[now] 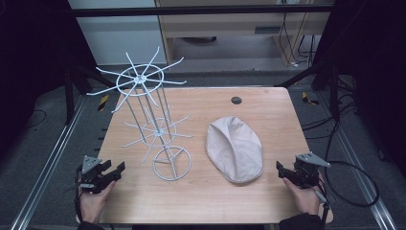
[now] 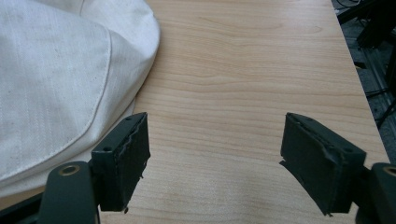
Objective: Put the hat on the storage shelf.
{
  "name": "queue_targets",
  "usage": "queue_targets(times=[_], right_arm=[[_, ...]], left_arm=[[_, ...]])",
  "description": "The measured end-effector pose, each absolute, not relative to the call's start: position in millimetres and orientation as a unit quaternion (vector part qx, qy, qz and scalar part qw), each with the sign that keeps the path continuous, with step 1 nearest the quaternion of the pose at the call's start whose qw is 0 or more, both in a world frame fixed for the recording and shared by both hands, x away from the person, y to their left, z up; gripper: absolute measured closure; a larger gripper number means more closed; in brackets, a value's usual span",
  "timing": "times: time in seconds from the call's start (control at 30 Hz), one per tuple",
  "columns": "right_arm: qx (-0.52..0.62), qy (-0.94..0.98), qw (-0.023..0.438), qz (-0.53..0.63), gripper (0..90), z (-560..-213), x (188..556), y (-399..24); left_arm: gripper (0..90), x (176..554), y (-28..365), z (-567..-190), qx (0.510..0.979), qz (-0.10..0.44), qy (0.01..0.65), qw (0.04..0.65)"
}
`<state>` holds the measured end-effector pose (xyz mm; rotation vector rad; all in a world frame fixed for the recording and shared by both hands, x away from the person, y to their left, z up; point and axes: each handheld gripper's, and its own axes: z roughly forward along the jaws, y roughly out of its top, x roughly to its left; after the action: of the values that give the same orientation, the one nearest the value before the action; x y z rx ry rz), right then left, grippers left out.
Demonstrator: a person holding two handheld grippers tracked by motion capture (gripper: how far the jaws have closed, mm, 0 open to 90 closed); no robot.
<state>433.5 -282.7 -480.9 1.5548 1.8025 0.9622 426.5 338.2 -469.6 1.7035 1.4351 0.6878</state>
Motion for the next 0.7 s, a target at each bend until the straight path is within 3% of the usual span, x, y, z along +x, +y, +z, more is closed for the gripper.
queue_targets(times=[0.7], right_arm=[[0.541,0.689,0.28,0.393,32.9,-452,430,-260]], left_arm=[[46.7,426,338,-470,0.679,0.266,0.563,0.389]])
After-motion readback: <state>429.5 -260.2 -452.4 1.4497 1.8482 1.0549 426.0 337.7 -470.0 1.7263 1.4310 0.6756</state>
